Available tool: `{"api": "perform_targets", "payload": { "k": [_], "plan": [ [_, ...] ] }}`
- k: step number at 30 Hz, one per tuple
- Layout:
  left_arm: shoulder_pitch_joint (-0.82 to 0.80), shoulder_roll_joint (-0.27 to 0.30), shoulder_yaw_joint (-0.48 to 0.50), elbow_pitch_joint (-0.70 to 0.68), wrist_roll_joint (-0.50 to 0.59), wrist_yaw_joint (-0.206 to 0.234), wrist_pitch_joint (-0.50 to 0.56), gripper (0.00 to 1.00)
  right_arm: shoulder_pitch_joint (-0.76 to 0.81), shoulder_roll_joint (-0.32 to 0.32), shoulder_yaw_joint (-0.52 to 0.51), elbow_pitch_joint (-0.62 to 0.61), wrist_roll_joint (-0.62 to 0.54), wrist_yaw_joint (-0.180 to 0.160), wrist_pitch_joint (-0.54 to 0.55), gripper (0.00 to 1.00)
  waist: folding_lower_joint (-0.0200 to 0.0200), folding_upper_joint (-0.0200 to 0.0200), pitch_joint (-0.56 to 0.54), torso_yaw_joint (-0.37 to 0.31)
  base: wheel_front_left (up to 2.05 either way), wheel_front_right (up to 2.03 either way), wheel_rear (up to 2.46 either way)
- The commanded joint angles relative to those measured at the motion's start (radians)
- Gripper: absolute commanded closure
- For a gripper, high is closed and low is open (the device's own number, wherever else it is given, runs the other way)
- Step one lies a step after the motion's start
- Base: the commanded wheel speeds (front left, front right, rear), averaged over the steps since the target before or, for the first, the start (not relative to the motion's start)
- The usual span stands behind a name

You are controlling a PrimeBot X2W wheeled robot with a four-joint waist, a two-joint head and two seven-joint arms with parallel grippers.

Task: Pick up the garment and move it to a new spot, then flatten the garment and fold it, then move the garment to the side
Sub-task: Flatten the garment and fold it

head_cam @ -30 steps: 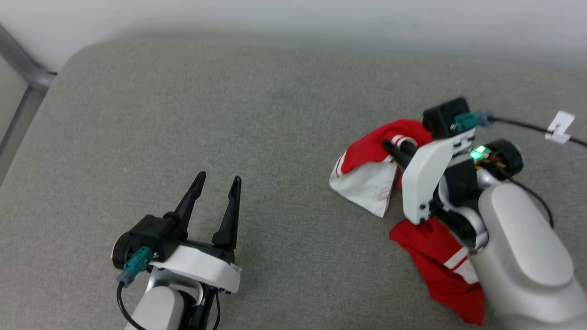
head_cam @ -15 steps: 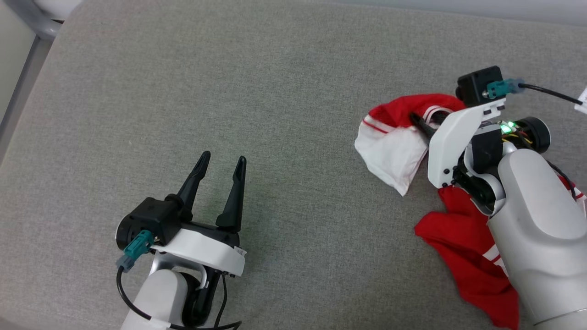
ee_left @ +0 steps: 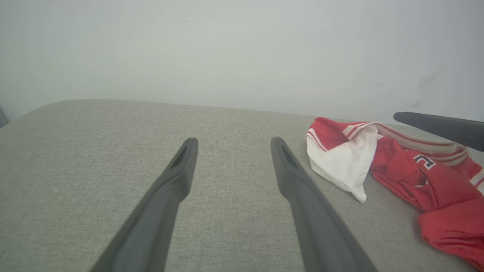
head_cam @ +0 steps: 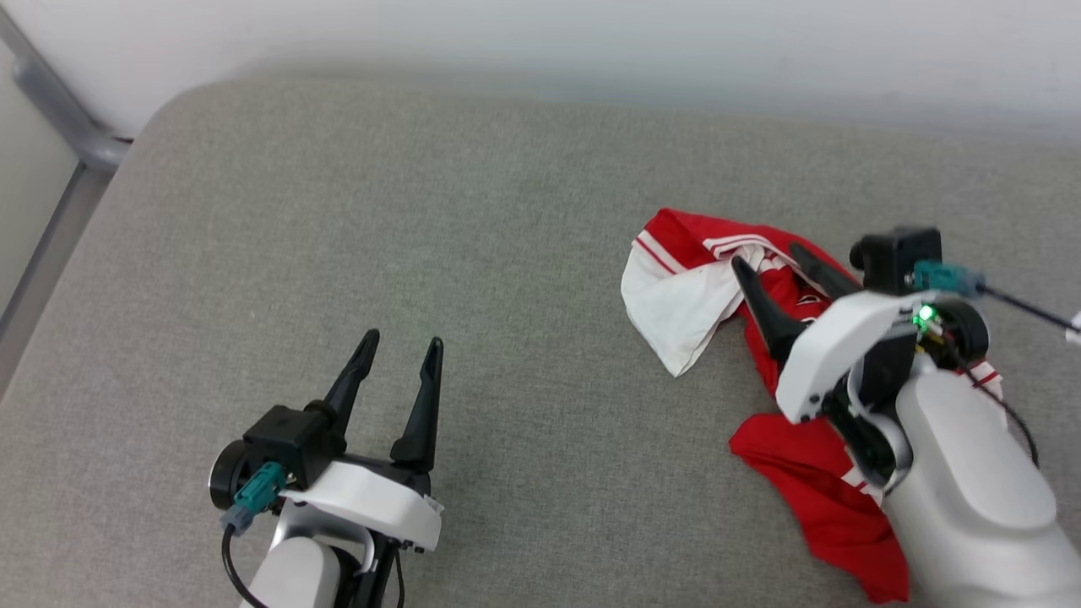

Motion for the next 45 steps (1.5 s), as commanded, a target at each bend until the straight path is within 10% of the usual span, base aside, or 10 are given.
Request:
{"api": "perform_targets", "payload": {
  "k": [1, 11, 24, 45],
  "plan": [
    [0.013, -0.004, 0.003, 0.003, 0.007, 0.003, -0.003, 0.0, 0.031, 0.005, -0.003, -0.016, 0.01, 0.0, -0.016, 0.0, 0.0, 0.0, -0.036, -0.016, 0.0, 0.0, 0.0],
    [0.091, 0.014, 0.018, 0.004, 0.016, 0.034, -0.002, 0.0, 0.286, 0.026, -0.176, -0.262, -0.172, 0.0, -0.147, 0.0, 0.0, 0.0, -0.137, -0.073, 0.0, 0.0, 0.0],
    [0.062, 0.045, 0.0, -0.019, 0.007, 0.032, 0.055, 0.0, 0.57, 0.123, -0.313, -0.629, -0.301, 0.0, -0.056, 0.0, 0.0, 0.0, -0.136, -0.156, 0.0, 0.0, 0.0],
    [-0.429, 0.175, -0.345, 0.173, -0.239, -0.017, 0.619, 0.0, 0.542, 0.138, -0.291, -0.675, -0.233, 0.0, -0.044, 0.0, 0.0, 0.0, 0.087, -0.355, 0.0, 0.0, 0.0]
  ]
}}
